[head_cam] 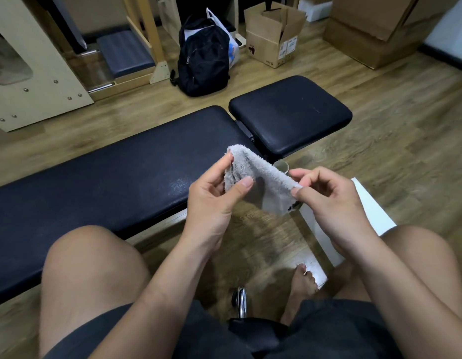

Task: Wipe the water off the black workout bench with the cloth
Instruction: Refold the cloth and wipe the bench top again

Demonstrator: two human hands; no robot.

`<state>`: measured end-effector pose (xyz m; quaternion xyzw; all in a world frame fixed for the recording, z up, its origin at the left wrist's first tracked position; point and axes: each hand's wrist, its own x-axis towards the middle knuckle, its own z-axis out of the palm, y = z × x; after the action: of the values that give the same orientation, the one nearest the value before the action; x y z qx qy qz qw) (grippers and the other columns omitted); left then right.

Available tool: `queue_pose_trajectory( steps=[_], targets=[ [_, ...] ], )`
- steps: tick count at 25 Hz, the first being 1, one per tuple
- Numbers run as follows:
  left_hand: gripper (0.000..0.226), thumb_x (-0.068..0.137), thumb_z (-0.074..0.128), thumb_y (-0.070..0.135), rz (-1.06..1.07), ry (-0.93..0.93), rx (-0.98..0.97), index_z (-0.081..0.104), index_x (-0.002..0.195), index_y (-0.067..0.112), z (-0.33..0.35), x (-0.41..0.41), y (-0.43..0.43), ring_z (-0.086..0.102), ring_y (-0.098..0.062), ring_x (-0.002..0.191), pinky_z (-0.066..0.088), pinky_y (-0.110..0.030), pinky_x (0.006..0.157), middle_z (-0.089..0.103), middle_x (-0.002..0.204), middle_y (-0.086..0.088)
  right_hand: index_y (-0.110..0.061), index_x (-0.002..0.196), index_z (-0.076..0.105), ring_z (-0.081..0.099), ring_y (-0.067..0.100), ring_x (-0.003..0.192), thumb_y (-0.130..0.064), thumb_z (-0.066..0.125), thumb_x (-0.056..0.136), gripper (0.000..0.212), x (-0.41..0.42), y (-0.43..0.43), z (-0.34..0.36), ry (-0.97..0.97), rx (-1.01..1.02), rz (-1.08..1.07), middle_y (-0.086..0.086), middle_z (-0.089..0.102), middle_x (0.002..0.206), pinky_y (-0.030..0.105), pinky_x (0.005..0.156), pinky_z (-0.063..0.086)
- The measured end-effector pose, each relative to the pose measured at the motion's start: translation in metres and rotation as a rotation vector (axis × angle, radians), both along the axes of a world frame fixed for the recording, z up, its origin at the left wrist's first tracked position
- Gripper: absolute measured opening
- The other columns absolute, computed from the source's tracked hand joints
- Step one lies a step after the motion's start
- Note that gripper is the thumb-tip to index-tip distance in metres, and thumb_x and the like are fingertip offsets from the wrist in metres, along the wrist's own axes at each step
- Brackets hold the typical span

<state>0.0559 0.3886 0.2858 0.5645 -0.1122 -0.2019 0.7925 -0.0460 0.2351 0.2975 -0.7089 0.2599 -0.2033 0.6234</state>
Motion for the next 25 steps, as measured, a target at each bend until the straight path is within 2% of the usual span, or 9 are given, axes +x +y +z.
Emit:
queue_pose_trajectory(
  steps=[2,4,7,9,11,14,16,19,25],
  targets=[
    [0.059,0.080,0.067,-0.010,0.030,-0.030,0.005,0.054,0.131,0.018,0.002,0.002,-0.003,0.065,-0.006,0.109,0.052,-0.025,0.094,0.070,0.121,0.002,-0.018,0.066,0.054,0.058,0.011,0.070,-0.007,0.066,0.078,0.021,0.006,0.002,0.001,-0.014,-0.011,-0.046,-0.008,0.064,0.075,0.034,0.071,0.045],
    [0.061,0.082,0.067,-0.009,0.046,-0.021,0.001,0.051,0.134,0.018,0.002,0.001,-0.004,0.061,-0.006,0.117,0.050,-0.026,0.099,0.065,0.129,0.001,-0.023,0.070,0.052,0.042,0.019,0.060,-0.018,0.063,0.077,0.013,0.011,0.008,-0.002,-0.014,0.013,-0.043,0.004,0.048,0.062,0.037,0.061,0.038],
    [0.060,0.083,0.066,-0.009,0.071,0.008,-0.004,0.051,0.135,0.018,0.004,0.001,-0.005,0.062,-0.001,0.113,0.050,-0.018,0.091,0.065,0.125,0.007,-0.023,0.076,0.050,0.041,0.024,0.063,-0.018,0.061,0.083,0.013,0.016,0.016,-0.006,-0.005,0.104,-0.028,0.016,0.046,0.068,0.036,0.055,0.046],
    [0.059,0.085,0.064,-0.010,0.073,0.015,-0.001,0.051,0.137,0.016,0.003,0.001,-0.003,0.063,-0.007,0.113,0.052,-0.023,0.094,0.066,0.127,-0.001,-0.022,0.078,0.049,0.045,0.024,0.066,-0.009,0.058,0.091,0.020,0.015,0.019,-0.005,-0.020,0.164,-0.027,0.016,0.048,0.074,0.031,0.051,0.052],
    [0.058,0.087,0.062,-0.009,0.051,0.020,-0.002,0.052,0.137,0.019,0.002,0.000,-0.001,0.062,-0.018,0.119,0.050,-0.035,0.101,0.065,0.129,-0.009,-0.023,0.075,0.051,0.047,0.023,0.071,-0.009,0.059,0.090,0.023,0.015,0.020,-0.006,-0.030,0.170,-0.017,0.013,0.048,0.076,0.034,0.057,0.054],
    [0.053,0.091,0.057,-0.008,0.009,0.062,-0.008,0.056,0.129,0.029,0.002,0.000,0.002,0.065,-0.021,0.106,0.052,-0.040,0.092,0.073,0.111,-0.005,-0.025,0.070,0.051,0.040,0.020,0.069,-0.023,0.063,0.076,0.013,0.016,0.016,-0.003,-0.049,0.154,-0.020,0.005,0.045,0.071,0.039,0.063,0.038],
    [0.051,0.092,0.054,-0.008,-0.034,0.106,-0.018,0.057,0.128,0.028,0.003,0.001,0.003,0.064,-0.022,0.100,0.052,-0.039,0.090,0.074,0.101,-0.004,-0.023,0.072,0.046,0.038,0.014,0.064,-0.020,0.058,0.077,0.014,0.016,0.012,-0.003,-0.110,0.343,0.000,0.002,0.041,0.071,0.031,0.062,0.032],
    [0.049,0.094,0.049,-0.009,-0.157,0.143,-0.008,0.055,0.135,0.018,0.000,0.002,0.005,0.064,-0.025,0.108,0.048,-0.039,0.097,0.071,0.117,-0.011,-0.020,0.077,0.042,0.044,0.011,0.062,-0.012,0.046,0.095,0.019,0.014,0.015,-0.004,-0.160,0.649,0.043,0.000,0.047,0.071,0.028,0.060,0.033],
    [0.054,0.084,0.071,-0.004,-0.141,0.058,0.214,0.050,0.131,0.012,-0.003,0.005,0.010,0.070,-0.025,0.089,0.058,-0.037,0.078,0.075,0.098,-0.010,-0.021,0.084,0.048,0.052,0.012,0.058,-0.013,0.053,0.097,0.016,0.015,0.012,-0.002,-0.062,0.458,-0.061,-0.001,0.059,0.066,0.029,0.054,0.041]
  ],
)
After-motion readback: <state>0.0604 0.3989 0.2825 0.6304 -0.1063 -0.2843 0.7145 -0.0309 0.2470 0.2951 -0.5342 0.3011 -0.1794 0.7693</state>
